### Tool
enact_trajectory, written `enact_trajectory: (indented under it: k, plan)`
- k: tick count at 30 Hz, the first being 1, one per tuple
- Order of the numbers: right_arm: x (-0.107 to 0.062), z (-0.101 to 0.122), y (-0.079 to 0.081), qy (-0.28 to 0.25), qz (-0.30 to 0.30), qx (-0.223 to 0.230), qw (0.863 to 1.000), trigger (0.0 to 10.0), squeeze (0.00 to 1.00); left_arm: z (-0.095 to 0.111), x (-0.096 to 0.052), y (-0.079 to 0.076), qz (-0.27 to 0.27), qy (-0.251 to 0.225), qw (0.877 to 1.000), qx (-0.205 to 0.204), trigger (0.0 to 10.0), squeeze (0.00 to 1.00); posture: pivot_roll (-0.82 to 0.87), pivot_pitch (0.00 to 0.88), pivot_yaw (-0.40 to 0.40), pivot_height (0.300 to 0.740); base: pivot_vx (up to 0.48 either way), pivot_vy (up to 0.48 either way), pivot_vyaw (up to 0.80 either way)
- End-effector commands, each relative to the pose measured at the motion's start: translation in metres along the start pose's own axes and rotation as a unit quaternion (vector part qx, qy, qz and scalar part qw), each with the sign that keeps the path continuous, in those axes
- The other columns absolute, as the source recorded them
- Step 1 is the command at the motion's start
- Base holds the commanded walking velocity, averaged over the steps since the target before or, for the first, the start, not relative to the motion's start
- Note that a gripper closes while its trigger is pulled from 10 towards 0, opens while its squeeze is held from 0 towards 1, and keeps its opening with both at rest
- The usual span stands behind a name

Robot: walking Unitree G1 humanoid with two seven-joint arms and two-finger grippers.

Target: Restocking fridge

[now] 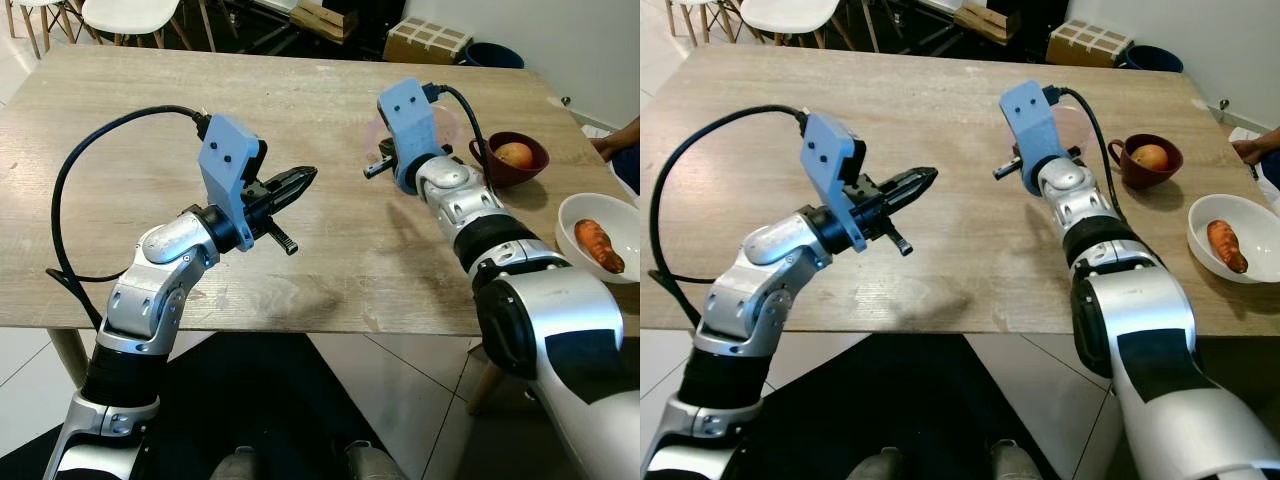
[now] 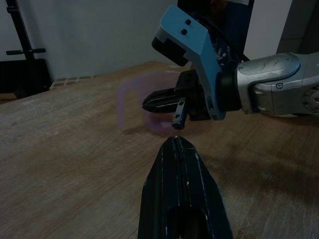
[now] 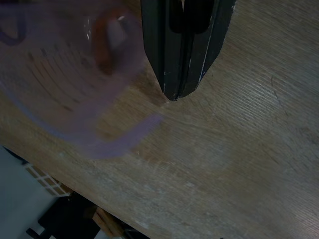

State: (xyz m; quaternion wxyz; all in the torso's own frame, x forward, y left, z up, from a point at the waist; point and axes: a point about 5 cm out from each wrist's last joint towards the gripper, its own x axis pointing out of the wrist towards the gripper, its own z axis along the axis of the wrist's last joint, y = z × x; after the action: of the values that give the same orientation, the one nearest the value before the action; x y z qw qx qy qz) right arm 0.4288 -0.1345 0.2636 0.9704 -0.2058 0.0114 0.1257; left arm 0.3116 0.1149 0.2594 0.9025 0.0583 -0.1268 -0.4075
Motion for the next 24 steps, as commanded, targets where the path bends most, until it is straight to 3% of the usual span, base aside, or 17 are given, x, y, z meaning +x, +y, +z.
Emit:
enact_trajectory:
  k: [1, 14, 15, 16, 17, 18, 19, 24]
  plan:
    - [-0.001, -0.003, -0.004, 0.010, -0.001, -0.005, 1.000, 0.0, 0.00, -0.002, 0.000, -0.001, -0.004, 0.003, 1.000, 0.000, 10.0, 0.00, 0.09, 0.193, -0.045, 0.707, 0.000, 0.000, 0.00]
    - [-0.001, 0.007, -0.002, -0.014, 0.025, 0.016, 0.999, 0.0, 0.00, -0.002, 0.001, -0.002, -0.005, 0.001, 1.000, -0.001, 10.0, 0.00, 0.08, 0.192, -0.042, 0.707, 0.000, 0.000, 0.00]
    - [0.000, 0.011, -0.001, -0.028, 0.038, 0.030, 0.998, 0.7, 0.00, -0.002, 0.002, -0.003, -0.006, 0.000, 1.000, -0.002, 10.0, 0.00, 0.08, 0.193, -0.043, 0.707, 0.000, 0.000, 0.00]
    - [0.000, 0.015, 0.001, -0.041, 0.051, 0.044, 0.997, 6.2, 0.00, -0.002, 0.002, -0.003, -0.007, 0.000, 1.000, -0.002, 10.0, 0.00, 0.08, 0.194, -0.042, 0.707, 0.000, 0.000, 0.00]
    - [0.000, 0.015, 0.001, -0.041, 0.051, 0.044, 0.997, 6.2, 0.00, -0.002, 0.002, -0.003, -0.007, 0.000, 1.000, -0.002, 10.0, 0.00, 0.08, 0.194, -0.042, 0.707, 0.000, 0.000, 0.00]
    - [0.000, 0.018, 0.002, -0.053, 0.055, 0.054, 0.996, 9.2, 0.11, -0.002, 0.002, -0.003, -0.007, 0.000, 1.000, -0.002, 10.0, 0.00, 0.08, 0.196, -0.042, 0.707, 0.000, 0.000, 0.00]
    - [0.000, 0.020, 0.002, -0.059, 0.053, 0.062, 0.995, 10.0, 1.00, -0.003, 0.003, -0.003, -0.007, 0.000, 1.000, -0.003, 10.0, 0.00, 0.08, 0.199, -0.044, 0.707, 0.000, 0.000, 0.00]
    - [-0.001, 0.022, -0.005, -0.066, 0.012, 0.055, 0.996, 10.0, 1.00, -0.002, 0.004, -0.005, -0.004, -0.003, 1.000, -0.006, 10.0, 0.00, 0.09, 0.212, -0.051, 0.707, 0.000, 0.000, 0.00]
